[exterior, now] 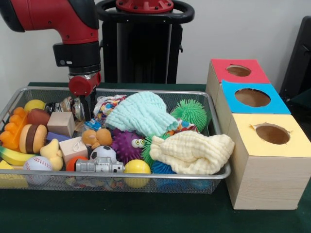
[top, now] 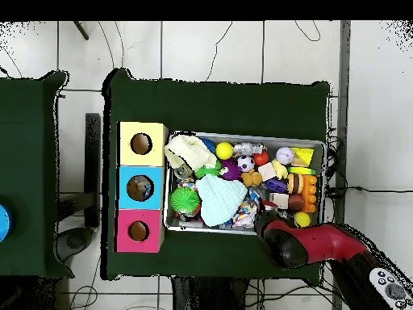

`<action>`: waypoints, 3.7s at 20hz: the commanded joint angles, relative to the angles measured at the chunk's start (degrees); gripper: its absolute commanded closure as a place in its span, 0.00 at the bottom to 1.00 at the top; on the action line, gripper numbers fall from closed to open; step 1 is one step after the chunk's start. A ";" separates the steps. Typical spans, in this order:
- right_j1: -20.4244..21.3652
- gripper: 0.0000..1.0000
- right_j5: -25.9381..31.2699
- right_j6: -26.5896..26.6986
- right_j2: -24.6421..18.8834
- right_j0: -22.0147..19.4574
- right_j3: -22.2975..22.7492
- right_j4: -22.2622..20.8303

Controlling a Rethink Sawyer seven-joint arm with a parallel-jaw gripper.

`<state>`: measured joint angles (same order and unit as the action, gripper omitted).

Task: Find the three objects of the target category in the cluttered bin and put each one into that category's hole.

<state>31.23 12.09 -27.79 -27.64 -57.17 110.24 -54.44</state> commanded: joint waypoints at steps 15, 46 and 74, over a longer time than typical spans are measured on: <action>-2.03 0.00 -0.21 -3.80 -3.81 -1.19 -2.96 -2.08; -9.54 0.00 -2.20 -0.05 -12.48 -8.39 -2.65 -4.66; -5.61 0.00 -5.52 -7.82 -2.63 0.31 -7.01 -12.04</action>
<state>25.15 9.18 -27.79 -34.58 -61.53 109.51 -60.67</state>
